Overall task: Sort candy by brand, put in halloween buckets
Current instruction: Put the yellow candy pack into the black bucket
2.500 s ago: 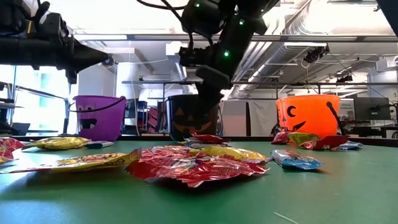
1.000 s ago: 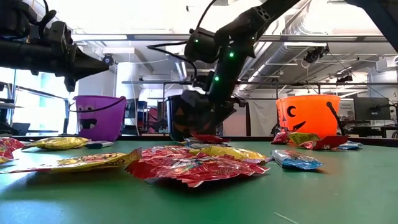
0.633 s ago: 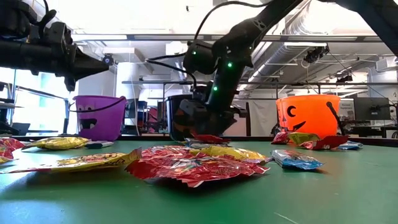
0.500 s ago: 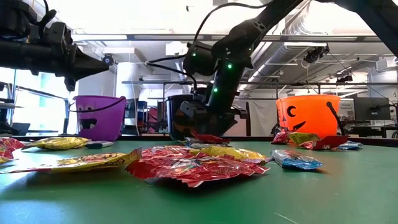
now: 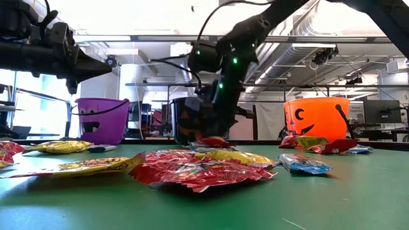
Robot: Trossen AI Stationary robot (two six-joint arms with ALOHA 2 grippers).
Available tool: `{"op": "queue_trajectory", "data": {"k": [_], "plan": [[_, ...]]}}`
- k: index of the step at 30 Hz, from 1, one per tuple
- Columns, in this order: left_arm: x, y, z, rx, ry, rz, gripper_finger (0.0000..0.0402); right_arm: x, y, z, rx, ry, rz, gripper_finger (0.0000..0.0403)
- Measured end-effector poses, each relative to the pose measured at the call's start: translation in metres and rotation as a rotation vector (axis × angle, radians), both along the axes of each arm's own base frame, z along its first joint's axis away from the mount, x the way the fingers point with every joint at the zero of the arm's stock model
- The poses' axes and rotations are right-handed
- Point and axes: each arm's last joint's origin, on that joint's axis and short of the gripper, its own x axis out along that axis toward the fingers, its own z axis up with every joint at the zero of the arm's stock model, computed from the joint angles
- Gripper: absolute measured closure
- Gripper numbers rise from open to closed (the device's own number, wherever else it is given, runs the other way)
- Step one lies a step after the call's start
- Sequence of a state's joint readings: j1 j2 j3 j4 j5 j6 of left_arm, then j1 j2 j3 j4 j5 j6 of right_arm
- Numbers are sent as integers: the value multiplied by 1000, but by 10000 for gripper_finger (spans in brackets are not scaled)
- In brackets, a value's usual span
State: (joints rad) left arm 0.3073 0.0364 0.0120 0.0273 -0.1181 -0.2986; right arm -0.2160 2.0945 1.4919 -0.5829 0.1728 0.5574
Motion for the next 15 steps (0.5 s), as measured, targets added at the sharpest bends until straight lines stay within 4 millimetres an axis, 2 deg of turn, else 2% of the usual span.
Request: {"op": "queue_trajectory", "data": {"k": [5, 9, 15], "plan": [[0, 0, 0, 12, 5, 2, 401, 7, 3, 25, 59, 17, 94, 400], [0, 0, 0, 11, 5, 5, 401, 15, 6, 53, 111, -10, 201, 401], [0, 0, 0, -13, -7, 7, 401, 30, 5, 113, 107, -167, 346, 402]]}}
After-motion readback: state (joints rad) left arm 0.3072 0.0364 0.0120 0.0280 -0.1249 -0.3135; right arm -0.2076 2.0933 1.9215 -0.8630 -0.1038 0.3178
